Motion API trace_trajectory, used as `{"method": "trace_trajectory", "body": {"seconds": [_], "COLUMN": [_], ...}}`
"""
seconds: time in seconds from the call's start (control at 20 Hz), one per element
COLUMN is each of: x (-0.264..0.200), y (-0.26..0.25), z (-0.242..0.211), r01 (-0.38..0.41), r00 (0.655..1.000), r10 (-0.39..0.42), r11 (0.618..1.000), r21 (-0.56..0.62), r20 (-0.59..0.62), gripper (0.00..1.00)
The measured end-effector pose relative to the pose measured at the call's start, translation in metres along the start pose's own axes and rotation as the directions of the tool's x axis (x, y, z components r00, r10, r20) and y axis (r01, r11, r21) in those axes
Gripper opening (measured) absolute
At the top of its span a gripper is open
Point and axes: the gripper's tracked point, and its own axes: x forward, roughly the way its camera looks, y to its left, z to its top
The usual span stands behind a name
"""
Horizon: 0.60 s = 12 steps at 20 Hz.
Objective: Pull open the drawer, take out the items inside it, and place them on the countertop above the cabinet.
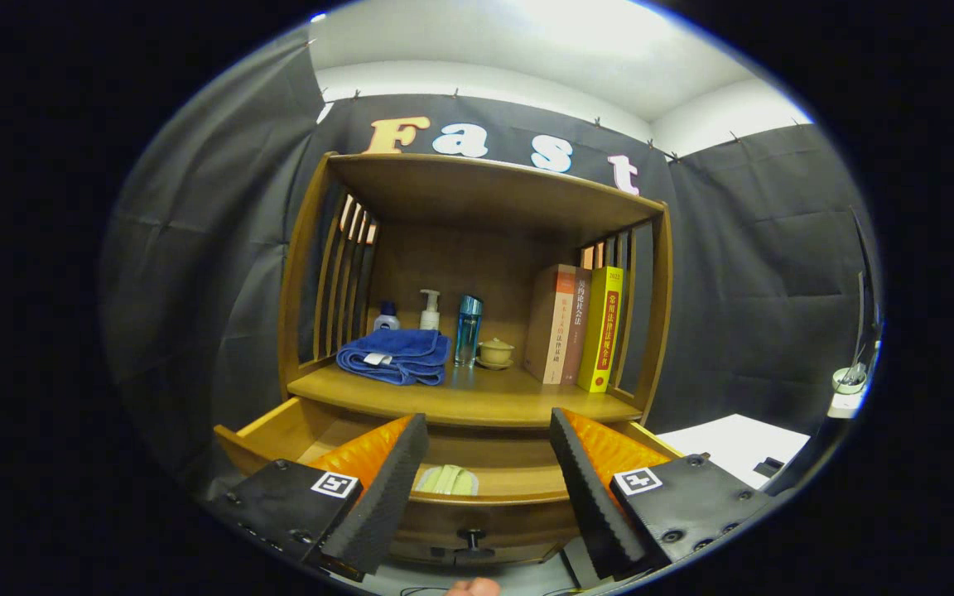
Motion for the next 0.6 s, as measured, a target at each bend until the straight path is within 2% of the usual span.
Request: {"method": "trace_trajectory", "body": {"seconds": [0.3, 0.6], "x": [0.031, 0.053], "y": [-0.023, -0.029], "z": [-0.004, -0.036], "r01": [0.063, 0.078], "r00": [0.995, 0.974], "r10": [-0.062, -0.064], "r11": [0.998, 0.995], "r21": [0.019, 0.056], "r20": [-0.081, -0.218], "gripper": [0.97, 0.97]}}
